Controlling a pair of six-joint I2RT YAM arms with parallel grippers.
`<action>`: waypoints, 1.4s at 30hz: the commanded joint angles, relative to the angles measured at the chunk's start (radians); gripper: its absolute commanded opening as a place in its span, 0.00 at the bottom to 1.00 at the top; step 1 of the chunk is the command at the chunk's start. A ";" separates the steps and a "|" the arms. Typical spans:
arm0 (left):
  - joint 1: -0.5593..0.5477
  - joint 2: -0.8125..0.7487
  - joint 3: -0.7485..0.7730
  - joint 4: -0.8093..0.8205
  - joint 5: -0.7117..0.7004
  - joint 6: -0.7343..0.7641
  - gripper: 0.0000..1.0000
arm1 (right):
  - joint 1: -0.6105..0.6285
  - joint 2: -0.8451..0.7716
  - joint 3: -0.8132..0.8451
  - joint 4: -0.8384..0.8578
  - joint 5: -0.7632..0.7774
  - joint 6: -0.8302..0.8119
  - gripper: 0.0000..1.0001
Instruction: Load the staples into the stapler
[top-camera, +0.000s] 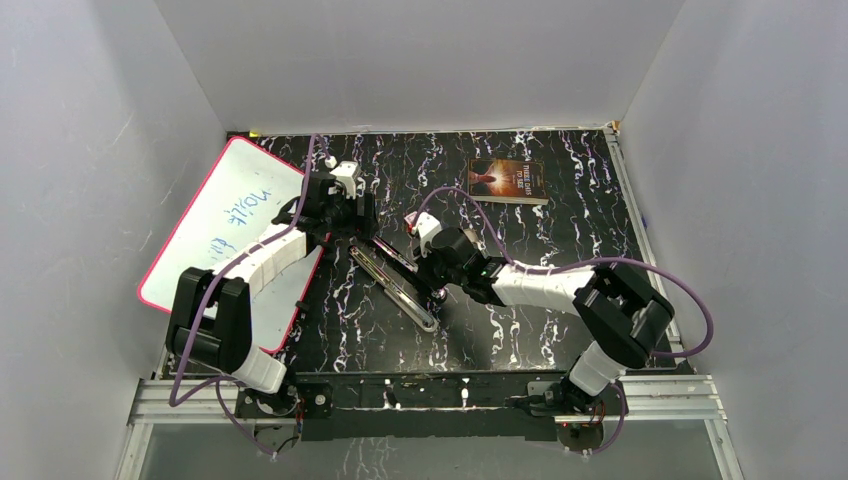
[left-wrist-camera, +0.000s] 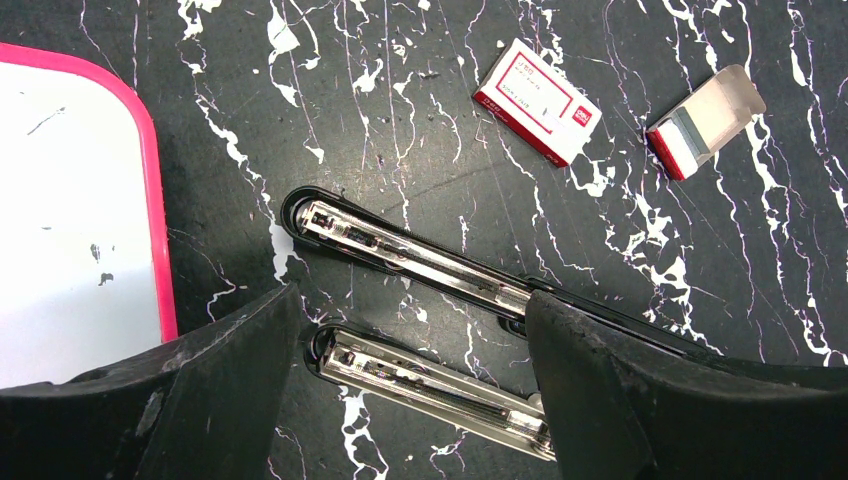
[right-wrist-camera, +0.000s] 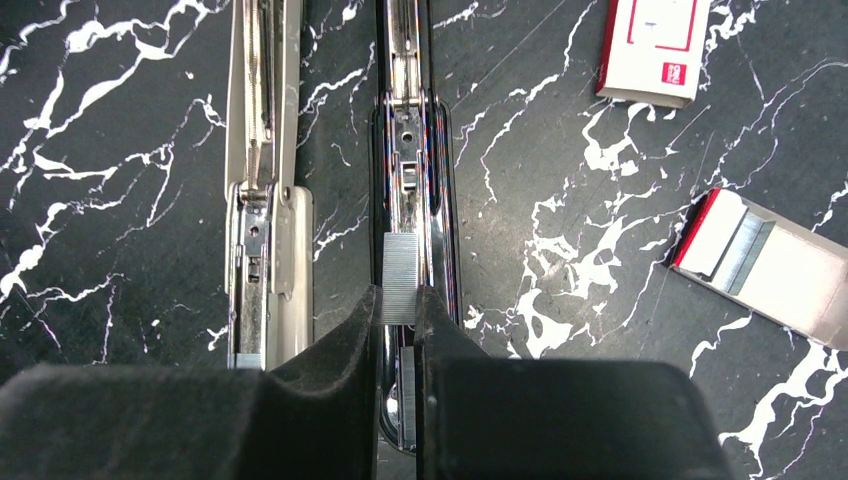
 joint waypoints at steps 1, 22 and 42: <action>0.005 -0.010 0.041 -0.007 0.013 0.005 0.81 | 0.005 -0.051 -0.005 0.075 0.011 0.015 0.00; 0.005 -0.009 0.041 -0.005 0.015 0.003 0.81 | 0.005 0.010 0.037 -0.006 0.023 0.027 0.00; 0.005 -0.012 0.041 -0.005 0.016 0.003 0.81 | 0.005 -0.053 -0.005 0.058 0.015 0.029 0.00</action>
